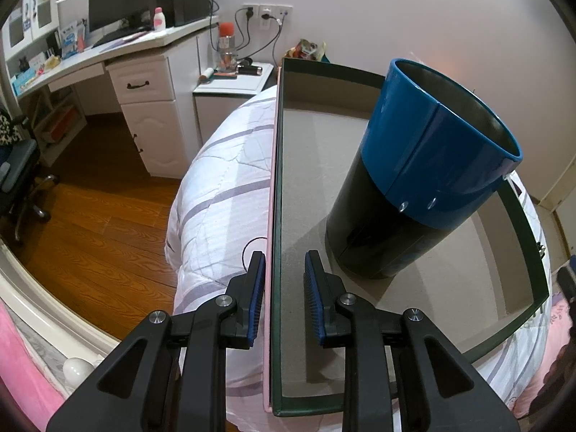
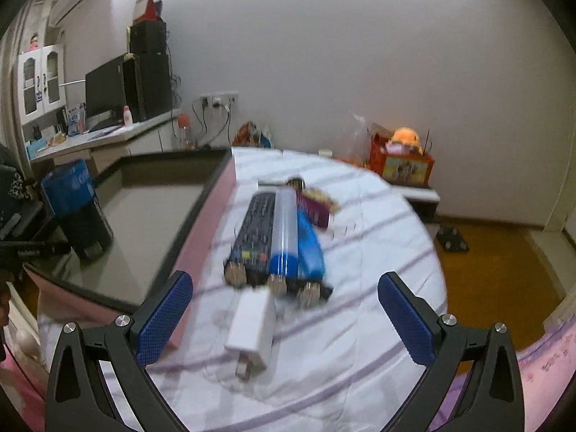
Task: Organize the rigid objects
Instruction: 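Grasp the white charger plug with the right tool, then place the white charger plug in the tray box beside the cup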
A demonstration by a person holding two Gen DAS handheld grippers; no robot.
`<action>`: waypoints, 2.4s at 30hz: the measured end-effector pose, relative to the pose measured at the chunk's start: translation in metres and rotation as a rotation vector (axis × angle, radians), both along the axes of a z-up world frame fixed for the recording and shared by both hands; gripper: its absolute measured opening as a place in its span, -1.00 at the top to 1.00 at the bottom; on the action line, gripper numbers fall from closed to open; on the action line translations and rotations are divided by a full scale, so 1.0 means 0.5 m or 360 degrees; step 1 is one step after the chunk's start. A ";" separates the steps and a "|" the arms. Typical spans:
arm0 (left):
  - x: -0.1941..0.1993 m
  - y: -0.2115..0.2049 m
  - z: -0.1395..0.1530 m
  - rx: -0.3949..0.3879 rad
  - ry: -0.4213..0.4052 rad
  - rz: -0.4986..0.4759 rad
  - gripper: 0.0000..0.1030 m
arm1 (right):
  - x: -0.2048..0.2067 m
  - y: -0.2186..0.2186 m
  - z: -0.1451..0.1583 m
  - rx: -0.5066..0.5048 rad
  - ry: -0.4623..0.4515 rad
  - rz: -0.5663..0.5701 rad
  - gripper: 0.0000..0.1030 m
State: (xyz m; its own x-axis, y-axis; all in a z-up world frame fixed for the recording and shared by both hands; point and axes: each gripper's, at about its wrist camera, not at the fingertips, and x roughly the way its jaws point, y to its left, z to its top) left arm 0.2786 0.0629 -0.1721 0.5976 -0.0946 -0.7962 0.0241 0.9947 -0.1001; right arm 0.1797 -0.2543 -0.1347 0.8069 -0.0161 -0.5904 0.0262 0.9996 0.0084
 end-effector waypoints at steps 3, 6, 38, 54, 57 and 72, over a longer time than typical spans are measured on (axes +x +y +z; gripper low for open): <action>0.000 0.000 0.000 -0.0001 -0.0001 0.0001 0.55 | -0.003 -0.001 -0.020 -0.0022 0.0018 -0.0025 -1.00; -0.001 0.000 0.000 0.0001 -0.0001 -0.0001 0.55 | -0.003 -0.001 -0.032 0.0001 0.0037 0.0001 -1.00; -0.002 -0.003 0.000 0.0012 -0.0004 -0.0005 0.55 | -0.018 0.011 0.026 -0.0009 0.0029 0.0161 0.55; 0.000 -0.006 0.005 0.0009 -0.0001 -0.0021 0.55 | 0.091 0.233 0.059 -0.0020 0.0017 0.0593 0.55; 0.000 -0.006 0.005 0.0009 -0.0001 -0.0022 0.55 | 0.110 0.252 0.037 0.0000 0.0082 0.0631 0.55; 0.002 -0.007 0.005 0.0005 -0.0001 -0.0032 0.54 | 0.123 0.275 -0.004 -0.0018 0.0141 0.0666 0.53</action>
State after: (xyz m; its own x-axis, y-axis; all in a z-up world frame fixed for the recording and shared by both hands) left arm 0.2796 0.0595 -0.1698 0.5963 -0.1041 -0.7960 0.0442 0.9943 -0.0970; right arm 0.2412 -0.1167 -0.1369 0.6914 0.2949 -0.6595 -0.3816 0.9242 0.0132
